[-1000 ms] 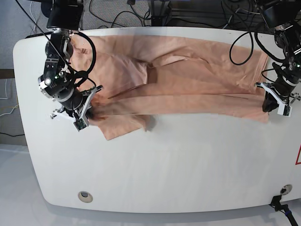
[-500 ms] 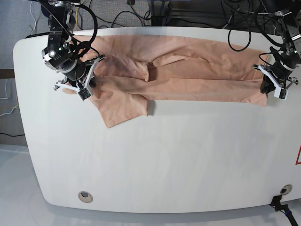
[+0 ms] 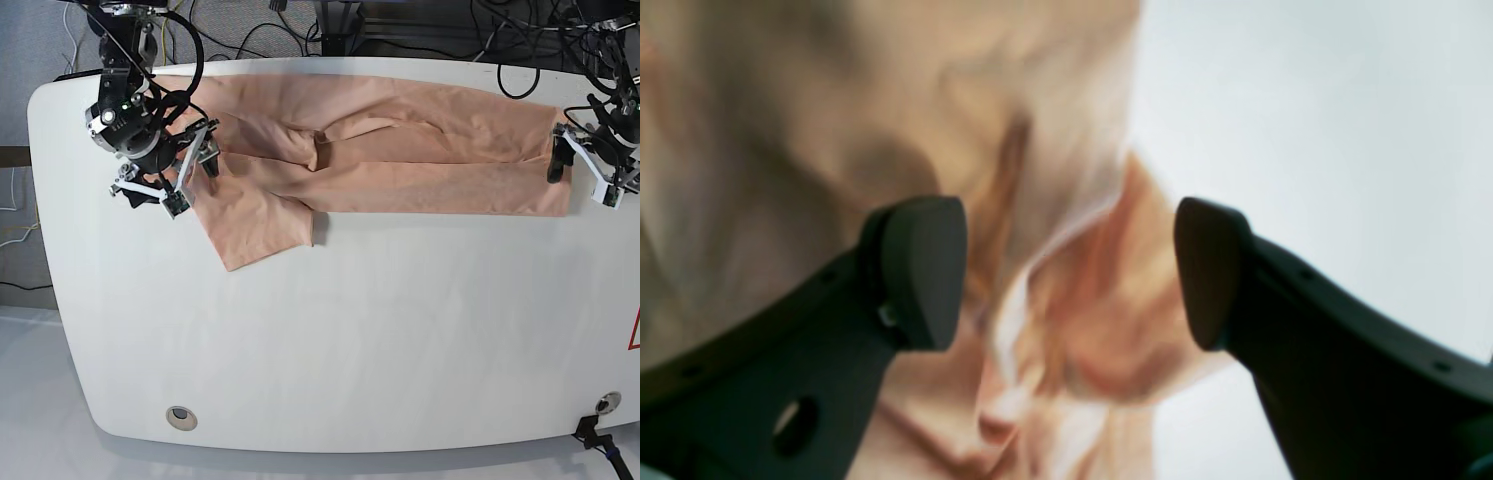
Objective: Fold the T-shirt properly
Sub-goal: 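Lift the held edge with both grippers and fold it over the shirt, then lay the folded edge down and open both grippers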
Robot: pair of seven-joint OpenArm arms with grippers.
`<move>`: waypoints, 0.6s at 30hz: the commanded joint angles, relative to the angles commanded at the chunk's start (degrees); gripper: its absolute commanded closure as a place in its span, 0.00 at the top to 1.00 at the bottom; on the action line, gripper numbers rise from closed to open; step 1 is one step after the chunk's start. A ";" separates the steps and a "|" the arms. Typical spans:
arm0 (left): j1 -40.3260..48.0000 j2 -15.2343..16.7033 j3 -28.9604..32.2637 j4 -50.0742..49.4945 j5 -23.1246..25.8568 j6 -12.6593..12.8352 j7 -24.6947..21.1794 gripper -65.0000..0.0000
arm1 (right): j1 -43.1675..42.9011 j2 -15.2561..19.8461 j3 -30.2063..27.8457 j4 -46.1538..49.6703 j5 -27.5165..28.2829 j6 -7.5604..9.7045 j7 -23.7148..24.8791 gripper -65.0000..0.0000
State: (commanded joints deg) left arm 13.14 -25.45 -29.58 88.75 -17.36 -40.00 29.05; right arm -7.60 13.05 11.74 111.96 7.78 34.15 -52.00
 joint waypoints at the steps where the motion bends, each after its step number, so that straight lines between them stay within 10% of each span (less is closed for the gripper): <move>1: -0.53 0.09 0.00 0.00 0.00 0.00 0.00 0.82 | 1.32 -0.35 0.00 -1.05 0.00 0.00 0.00 0.72; 18: -3.08 2.29 3.16 0.00 0.09 0.00 0.00 0.82 | 23.12 -6.42 6.07 -36.31 0.09 0.00 5.54 0.72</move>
State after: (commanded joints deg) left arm 10.07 -23.16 -26.42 88.75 -17.27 -40.00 29.05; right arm 15.52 6.64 17.80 75.65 7.87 34.15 -46.46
